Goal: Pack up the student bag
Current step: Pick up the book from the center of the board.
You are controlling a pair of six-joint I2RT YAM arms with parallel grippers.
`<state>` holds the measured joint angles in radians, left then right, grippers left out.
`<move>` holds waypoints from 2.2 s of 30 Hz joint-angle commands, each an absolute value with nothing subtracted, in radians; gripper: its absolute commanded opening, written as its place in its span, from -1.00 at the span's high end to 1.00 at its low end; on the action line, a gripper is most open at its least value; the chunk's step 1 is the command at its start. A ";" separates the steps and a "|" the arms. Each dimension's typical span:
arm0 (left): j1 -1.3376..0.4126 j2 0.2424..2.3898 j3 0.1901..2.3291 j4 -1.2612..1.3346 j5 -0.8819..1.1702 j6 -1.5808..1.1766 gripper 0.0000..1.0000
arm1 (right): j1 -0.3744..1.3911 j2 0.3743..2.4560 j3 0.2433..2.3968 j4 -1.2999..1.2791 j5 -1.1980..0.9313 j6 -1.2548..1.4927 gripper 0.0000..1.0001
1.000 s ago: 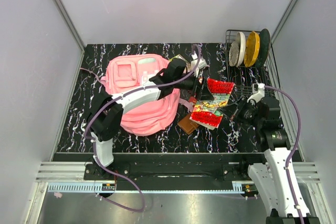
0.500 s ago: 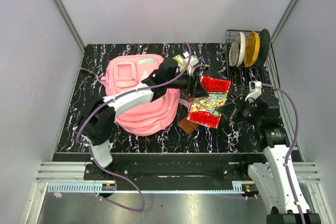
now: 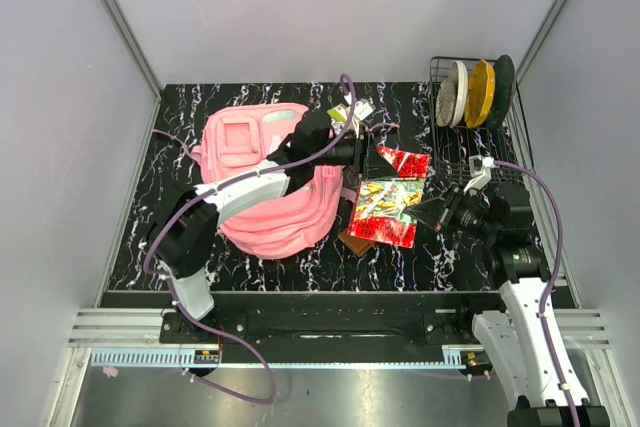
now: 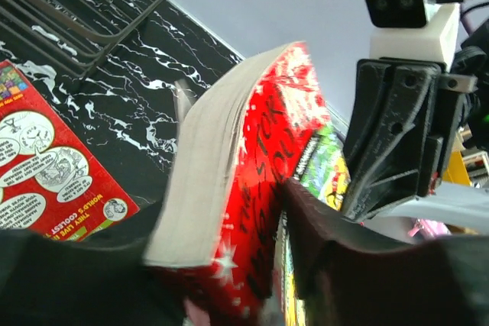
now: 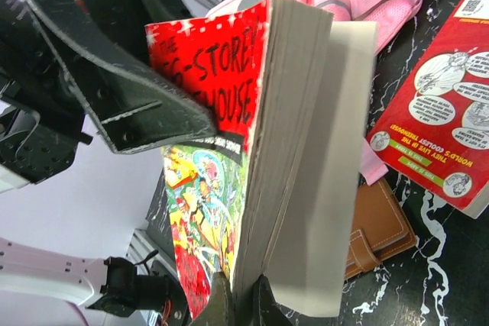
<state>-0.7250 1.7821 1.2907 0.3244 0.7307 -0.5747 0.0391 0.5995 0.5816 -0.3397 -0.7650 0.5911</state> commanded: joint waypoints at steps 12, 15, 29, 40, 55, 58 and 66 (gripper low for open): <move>-0.675 1.527 1.227 0.184 0.352 -0.462 1.00 | 0.046 0.758 0.724 -0.267 -0.617 0.695 -0.61; -0.614 1.471 1.213 0.178 0.295 -0.528 1.00 | 0.048 0.758 0.694 -0.168 -0.653 0.829 -0.85; -0.572 1.356 1.086 0.394 0.219 -0.922 1.00 | 0.292 0.776 0.518 0.130 -0.513 1.132 -0.93; -0.569 1.318 0.988 0.569 0.212 -1.065 1.00 | 0.428 0.951 0.443 0.517 -0.350 1.265 -0.94; -0.569 1.312 0.907 0.666 0.176 -1.123 1.00 | 0.488 1.045 0.417 0.805 -0.281 1.318 -0.50; -0.568 1.305 0.888 0.669 0.169 -1.124 1.00 | 0.488 1.035 0.423 0.825 -0.282 1.322 -0.17; -0.569 1.318 0.867 0.644 0.192 -1.106 0.61 | 0.489 0.970 0.434 0.789 -0.281 1.313 1.00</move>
